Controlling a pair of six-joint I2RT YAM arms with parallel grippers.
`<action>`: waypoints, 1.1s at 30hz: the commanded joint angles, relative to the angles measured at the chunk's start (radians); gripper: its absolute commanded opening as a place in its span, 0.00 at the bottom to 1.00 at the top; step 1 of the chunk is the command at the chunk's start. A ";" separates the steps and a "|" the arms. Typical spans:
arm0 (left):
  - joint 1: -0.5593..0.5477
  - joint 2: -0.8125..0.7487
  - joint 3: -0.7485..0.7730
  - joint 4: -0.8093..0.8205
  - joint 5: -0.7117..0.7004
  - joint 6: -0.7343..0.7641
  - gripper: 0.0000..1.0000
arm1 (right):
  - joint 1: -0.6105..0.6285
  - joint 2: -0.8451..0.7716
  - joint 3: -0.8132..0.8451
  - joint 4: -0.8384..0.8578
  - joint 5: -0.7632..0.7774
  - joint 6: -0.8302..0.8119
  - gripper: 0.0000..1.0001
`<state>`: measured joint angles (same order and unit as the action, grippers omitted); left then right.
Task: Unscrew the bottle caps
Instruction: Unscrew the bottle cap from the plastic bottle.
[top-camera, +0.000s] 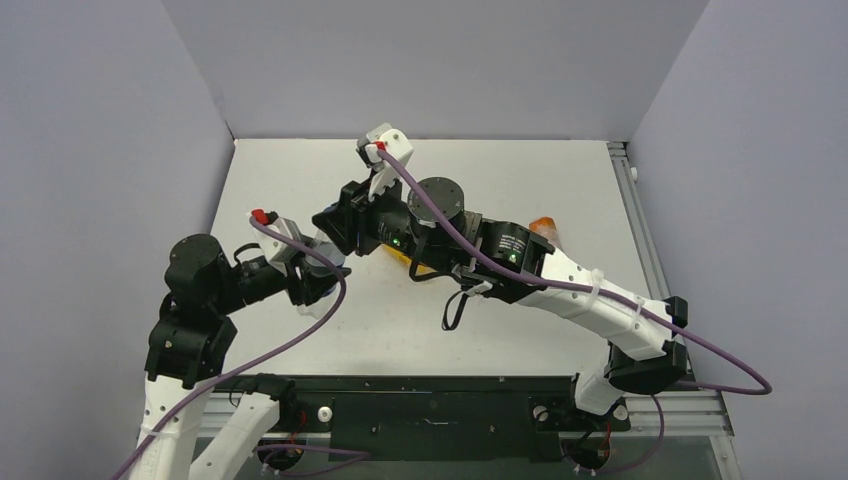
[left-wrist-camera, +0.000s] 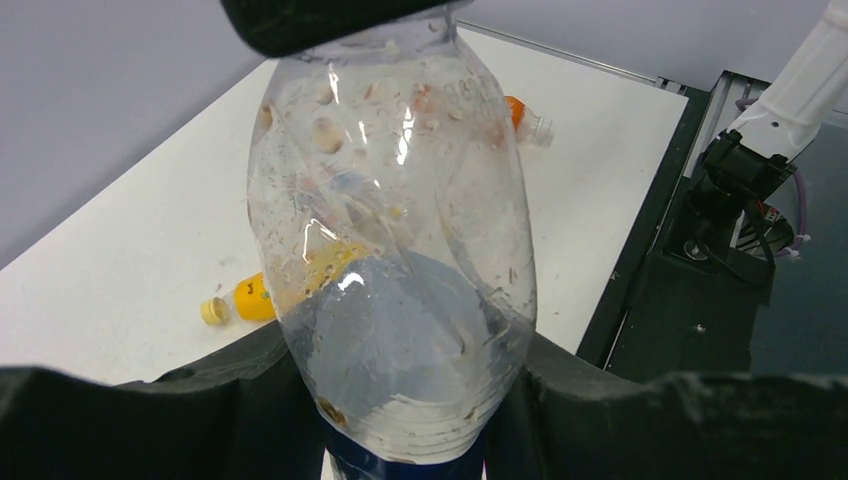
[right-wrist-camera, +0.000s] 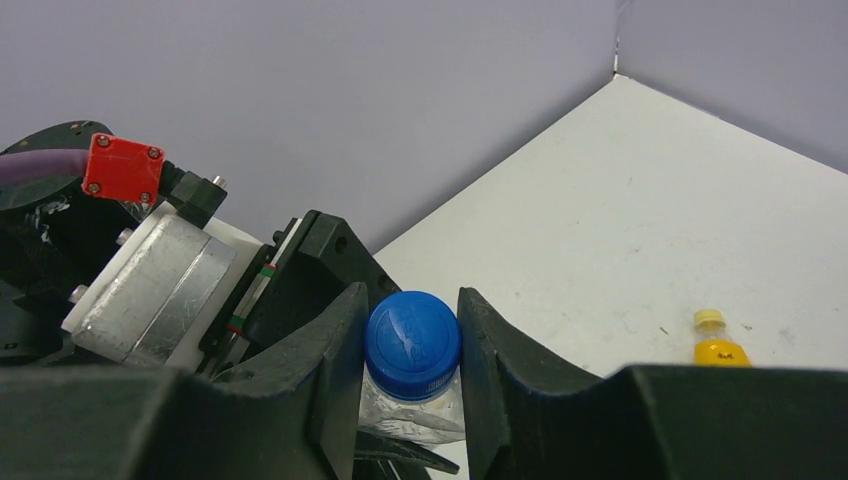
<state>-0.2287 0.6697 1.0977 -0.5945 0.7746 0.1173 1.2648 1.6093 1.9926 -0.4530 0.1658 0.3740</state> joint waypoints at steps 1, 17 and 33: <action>-0.006 -0.011 0.005 0.064 0.049 -0.027 0.16 | -0.011 -0.086 -0.026 0.087 -0.115 -0.004 0.00; -0.008 0.026 -0.012 0.545 0.460 -0.716 0.12 | -0.045 -0.298 -0.246 0.297 -0.686 -0.080 0.00; -0.011 -0.044 -0.001 0.178 -0.074 0.090 0.10 | 0.074 -0.139 0.018 0.030 0.182 -0.023 0.80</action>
<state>-0.2413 0.6689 1.1049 -0.4187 0.9012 -0.0132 1.2934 1.3975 1.8874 -0.3508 0.1059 0.3309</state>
